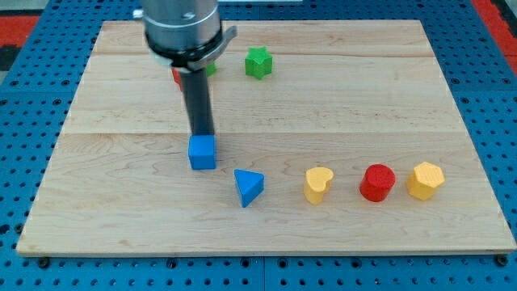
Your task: Place the blue cube to the left of the blue triangle
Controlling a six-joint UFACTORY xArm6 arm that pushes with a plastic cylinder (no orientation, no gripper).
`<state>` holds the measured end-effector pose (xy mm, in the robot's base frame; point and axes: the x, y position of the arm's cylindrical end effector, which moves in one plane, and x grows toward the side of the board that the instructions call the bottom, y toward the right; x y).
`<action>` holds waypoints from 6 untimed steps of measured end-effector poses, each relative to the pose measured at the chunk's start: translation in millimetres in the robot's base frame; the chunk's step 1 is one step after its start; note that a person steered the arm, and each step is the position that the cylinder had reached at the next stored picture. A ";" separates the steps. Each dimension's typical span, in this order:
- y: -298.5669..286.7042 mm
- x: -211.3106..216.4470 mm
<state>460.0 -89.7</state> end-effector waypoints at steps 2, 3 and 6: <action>-12.5 53.3; -12.5 54.6; 105.9 -141.1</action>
